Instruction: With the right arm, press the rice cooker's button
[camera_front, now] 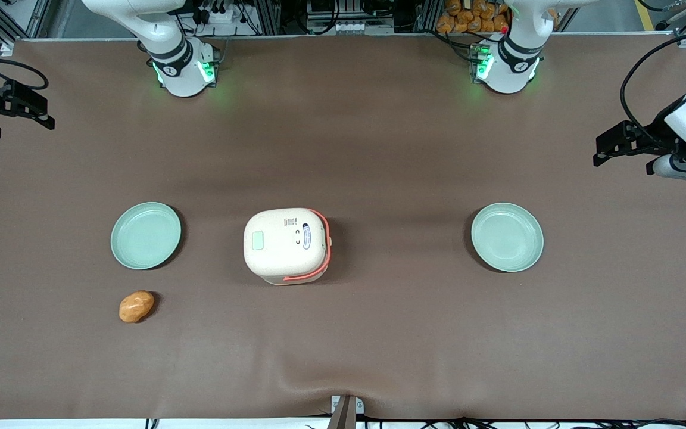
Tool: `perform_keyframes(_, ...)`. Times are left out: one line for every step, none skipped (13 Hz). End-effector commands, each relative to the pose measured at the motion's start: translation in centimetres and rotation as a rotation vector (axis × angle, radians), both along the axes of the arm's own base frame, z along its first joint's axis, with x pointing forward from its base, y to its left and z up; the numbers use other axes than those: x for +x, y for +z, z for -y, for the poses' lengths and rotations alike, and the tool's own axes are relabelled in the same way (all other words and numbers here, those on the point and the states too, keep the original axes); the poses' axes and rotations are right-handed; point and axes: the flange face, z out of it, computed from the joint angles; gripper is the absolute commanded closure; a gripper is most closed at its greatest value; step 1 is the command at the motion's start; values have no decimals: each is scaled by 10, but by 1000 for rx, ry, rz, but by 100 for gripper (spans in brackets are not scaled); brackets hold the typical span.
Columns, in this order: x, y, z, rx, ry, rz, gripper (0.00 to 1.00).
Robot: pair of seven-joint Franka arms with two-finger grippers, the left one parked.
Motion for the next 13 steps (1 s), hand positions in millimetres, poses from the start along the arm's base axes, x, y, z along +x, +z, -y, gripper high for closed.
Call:
perform_keyframes(-5, 5, -2, -13, 8, 0, 0)
perform_keyframes(-4, 4, -6, -15, 14, -2, 0)
perform_keyframes(0, 1, -7, -13, 14, -5, 0)
perform_keyframes(3, 3, -8, -7, 13, -2, 0)
perform_keyframes(8, 4, -12, -2, 19, 2, 0)
perform_keyframes(9, 3, -17, -2, 27, 0, 0)
perform_keyframes(9, 3, -20, -1, 22, 3, 0)
perform_keyframes(11, 2, -29, -1, 25, 6, 0)
perform_keyframes(14, -2, -41, -3, 30, 1, 0)
perform_keyframes(15, -4, -50, -4, 18, -3, 0)
perform_keyframes(18, -7, -61, 7, 9, 3, 0)
perform_keyframes(20, -8, -67, 30, 2, 4, 0)
perform_keyframes(22, -11, -70, 40, -1, -3, 0)
